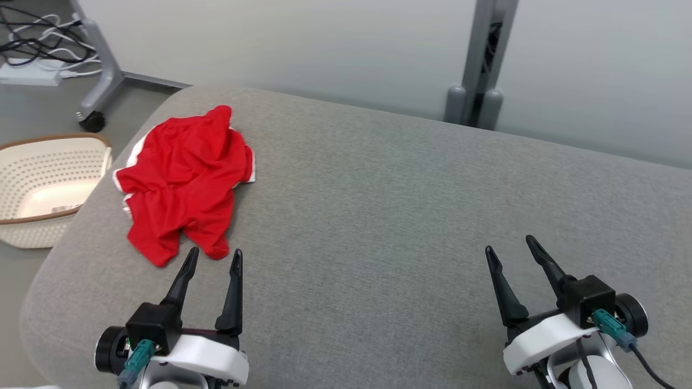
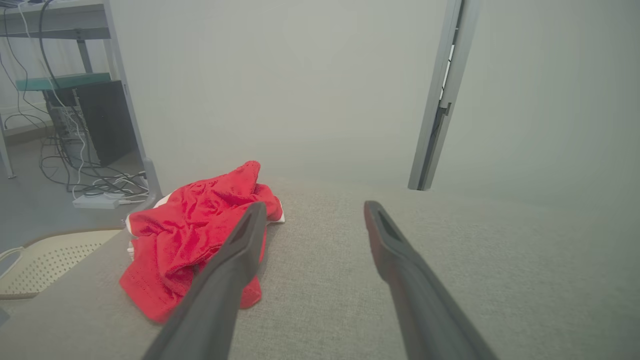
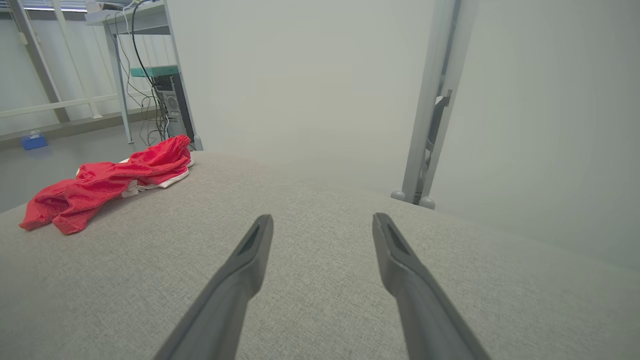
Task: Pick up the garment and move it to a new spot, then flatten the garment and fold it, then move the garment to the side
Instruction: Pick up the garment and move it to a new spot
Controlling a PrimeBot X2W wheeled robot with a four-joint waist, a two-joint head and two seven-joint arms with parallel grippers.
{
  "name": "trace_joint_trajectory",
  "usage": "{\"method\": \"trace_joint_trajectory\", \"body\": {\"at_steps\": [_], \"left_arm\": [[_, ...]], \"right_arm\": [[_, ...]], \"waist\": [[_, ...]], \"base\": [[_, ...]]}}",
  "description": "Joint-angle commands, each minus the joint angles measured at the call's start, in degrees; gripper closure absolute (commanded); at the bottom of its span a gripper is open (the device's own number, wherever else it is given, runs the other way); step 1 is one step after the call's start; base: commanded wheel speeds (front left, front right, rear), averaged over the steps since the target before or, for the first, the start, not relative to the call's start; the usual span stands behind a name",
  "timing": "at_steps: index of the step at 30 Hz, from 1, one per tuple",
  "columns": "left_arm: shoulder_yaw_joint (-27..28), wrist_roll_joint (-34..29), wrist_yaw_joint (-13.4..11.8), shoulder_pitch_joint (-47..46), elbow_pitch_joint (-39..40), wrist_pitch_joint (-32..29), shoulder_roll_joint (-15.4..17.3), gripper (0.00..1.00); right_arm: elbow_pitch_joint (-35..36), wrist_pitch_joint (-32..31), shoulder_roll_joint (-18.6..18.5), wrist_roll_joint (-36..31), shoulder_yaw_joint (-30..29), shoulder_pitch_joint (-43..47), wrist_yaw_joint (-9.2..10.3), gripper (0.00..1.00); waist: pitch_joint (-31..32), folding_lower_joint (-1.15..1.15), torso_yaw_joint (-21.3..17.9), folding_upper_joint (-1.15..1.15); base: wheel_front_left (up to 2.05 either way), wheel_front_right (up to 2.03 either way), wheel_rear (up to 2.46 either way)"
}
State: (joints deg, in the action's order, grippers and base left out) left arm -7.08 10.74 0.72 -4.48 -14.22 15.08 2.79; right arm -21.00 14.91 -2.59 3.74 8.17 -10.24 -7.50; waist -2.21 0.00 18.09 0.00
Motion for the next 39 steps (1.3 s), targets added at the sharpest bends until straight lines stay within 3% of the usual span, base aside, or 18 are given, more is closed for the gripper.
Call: {"method": "trace_joint_trajectory", "body": {"at_steps": [1,11,24,35,39], "left_arm": [[0.4,-0.3,0.3,1.0,-0.3,0.0,0.2,0.0],[3.0,-1.1,0.9,3.0,0.2,0.0,0.2,0.0],[5.4,0.1,-1.2,4.6,3.2,0.0,0.2,0.0],[5.4,1.7,-1.2,3.8,2.7,0.0,0.2,0.0],[6.0,0.7,0.2,0.3,1.1,0.0,0.2,0.0]], "right_arm": [[-0.1,0.3,-0.4,0.5,0.1,0.4,0.01,0.0],[-0.8,0.3,-0.4,2.3,2.5,1.2,0.0,0.0],[-3.5,0.3,-0.5,3.7,6.2,-2.9,0.01,0.0],[-3.3,0.3,-0.5,3.1,4.1,-0.8,0.01,0.0],[-0.5,0.3,-0.6,2.0,2.8,0.0,0.01,0.0]], "waist": [[1.5,0.0,3.9,0.0],[2.8,0.0,11.0,0.0],[1.8,0.0,11.8,0.0],[2.3,0.0,11.4,0.0],[0.0,0.0,11.4,0.0]], "base": [[0.0,0.0,0.0],[0.0,0.0,0.0],[0.0,0.0,0.0],[0.0,0.0,0.0],[0.0,0.0,0.0]]}}
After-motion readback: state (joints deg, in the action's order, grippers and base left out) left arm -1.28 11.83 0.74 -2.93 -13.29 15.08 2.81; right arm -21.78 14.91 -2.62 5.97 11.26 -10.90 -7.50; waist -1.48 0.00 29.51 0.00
